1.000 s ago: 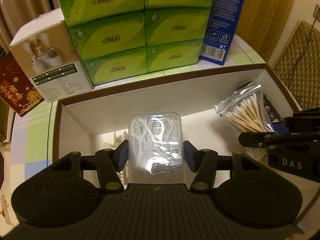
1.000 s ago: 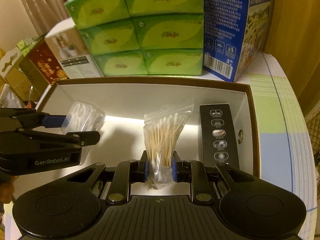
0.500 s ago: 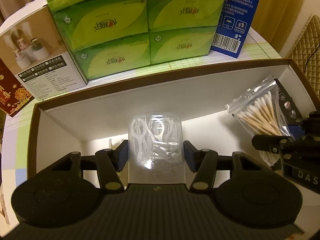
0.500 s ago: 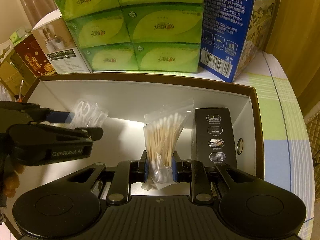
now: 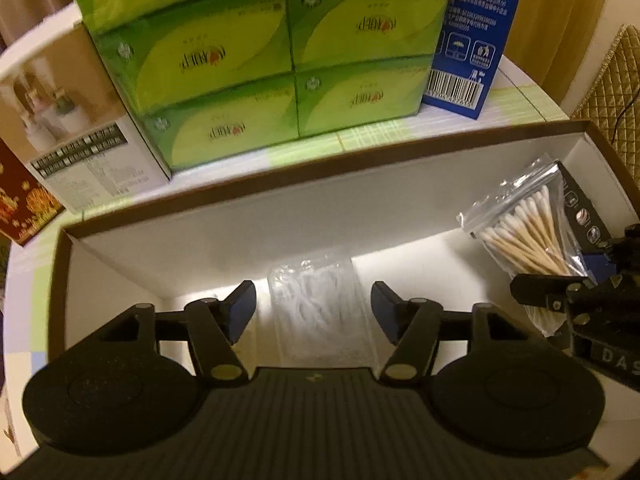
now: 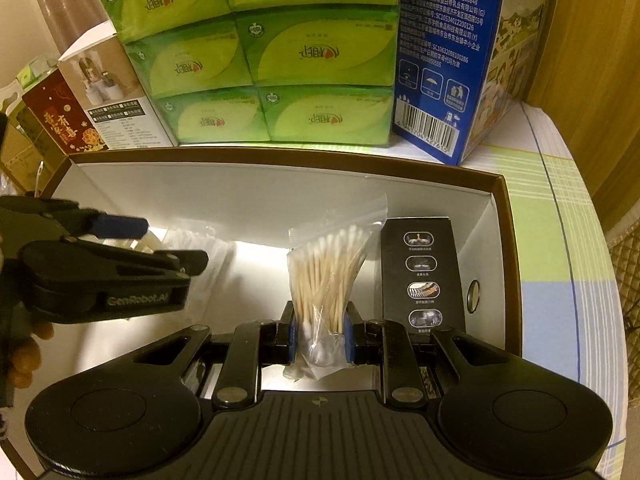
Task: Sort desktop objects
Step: 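Lower both items into the box and open both tools to release, then withdraw both tools from the box back over the loose items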
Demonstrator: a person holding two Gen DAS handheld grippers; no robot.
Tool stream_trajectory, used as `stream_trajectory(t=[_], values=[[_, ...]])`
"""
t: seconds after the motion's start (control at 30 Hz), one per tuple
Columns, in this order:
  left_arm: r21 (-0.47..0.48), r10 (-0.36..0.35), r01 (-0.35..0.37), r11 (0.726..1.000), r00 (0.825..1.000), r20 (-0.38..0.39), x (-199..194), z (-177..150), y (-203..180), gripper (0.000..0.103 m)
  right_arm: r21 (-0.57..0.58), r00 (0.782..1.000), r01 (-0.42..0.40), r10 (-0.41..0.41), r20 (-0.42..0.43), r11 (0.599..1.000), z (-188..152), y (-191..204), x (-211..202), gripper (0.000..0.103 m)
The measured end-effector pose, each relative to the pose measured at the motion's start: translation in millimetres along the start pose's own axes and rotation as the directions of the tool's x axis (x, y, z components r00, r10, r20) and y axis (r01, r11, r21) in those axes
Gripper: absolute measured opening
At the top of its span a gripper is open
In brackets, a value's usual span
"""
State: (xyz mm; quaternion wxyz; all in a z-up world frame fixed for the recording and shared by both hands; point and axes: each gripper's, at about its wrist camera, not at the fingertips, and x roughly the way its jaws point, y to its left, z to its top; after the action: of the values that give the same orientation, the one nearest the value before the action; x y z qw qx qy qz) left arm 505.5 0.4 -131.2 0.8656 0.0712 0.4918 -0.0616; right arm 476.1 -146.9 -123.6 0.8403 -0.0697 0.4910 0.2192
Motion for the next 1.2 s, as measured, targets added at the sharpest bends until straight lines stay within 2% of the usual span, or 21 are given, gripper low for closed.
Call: stream_trajectory(t=[0.17,0.27,0.33,0.4,0.47,0.57,0.63,0.7,0.8,0.93,1.2], values=[[0.023,0.016,-0.017,1.000,1.000,0.022,-11.3,4.7,0.7,0.066,-0.012,1.000,0.002,-0.002,0.009,1.000,0.6,0.9,1.4,0.019],[0.028,0.025,-0.026,0.999,0.999,0.028,-17.1,3.1,0.2,0.070,-0.036,0.999,0.010,-0.009,0.035,0.999,1.6,3.8,2.2,0.020],[0.030,0.030,-0.031,0.999,0.999,0.036,-21.8,1.0,0.5,0.071,-0.056,0.999,0.016,-0.013,0.051,0.998,0.6,5.6,2.5,0.028],[0.032,0.033,-0.034,0.999,0.999,0.043,-26.6,-1.5,0.8,0.072,-0.071,0.997,0.026,-0.020,0.075,0.997,-1.9,7.0,0.0,0.049],[0.032,0.035,-0.037,0.999,0.998,0.052,-31.5,-3.7,0.6,0.074,-0.086,0.995,0.008,0.001,0.103,0.996,-4.7,7.7,-5.5,0.057],[0.024,0.031,-0.032,0.999,0.998,0.063,-42.3,-8.5,1.1,0.078,-0.104,0.994,-0.006,0.018,0.112,0.995,-8.5,9.6,-15.8,0.062],[0.025,0.024,-0.026,0.999,0.997,0.075,-51.4,-12.7,0.3,0.079,-0.123,0.991,-0.016,0.032,0.128,0.992,-12.8,11.3,-26.9,0.072],[0.030,0.028,-0.030,0.999,0.996,0.086,-61.1,-17.4,-1.7,0.085,-0.131,0.989,-0.015,0.035,0.146,0.991,-17.8,12.6,-38.4,0.085],[0.022,0.040,-0.042,0.999,0.994,0.097,-75.4,-24.6,-3.9,0.087,-0.126,0.985,-0.024,0.045,0.168,0.992,-25.0,14.0,-54.9,0.094],[0.004,0.038,-0.039,0.999,0.993,0.110,-96.7,-33.5,-4.6,0.089,-0.103,0.980,-0.044,0.063,0.187,0.994,-34.0,14.3,-75.1,0.101],[-0.024,0.024,-0.022,0.999,0.992,0.123,-136.3,-54.6,-9.4,0.093,-0.062,0.977,-0.070,0.081,0.198,0.996,-53.5,18.9,-109.0,0.101]])
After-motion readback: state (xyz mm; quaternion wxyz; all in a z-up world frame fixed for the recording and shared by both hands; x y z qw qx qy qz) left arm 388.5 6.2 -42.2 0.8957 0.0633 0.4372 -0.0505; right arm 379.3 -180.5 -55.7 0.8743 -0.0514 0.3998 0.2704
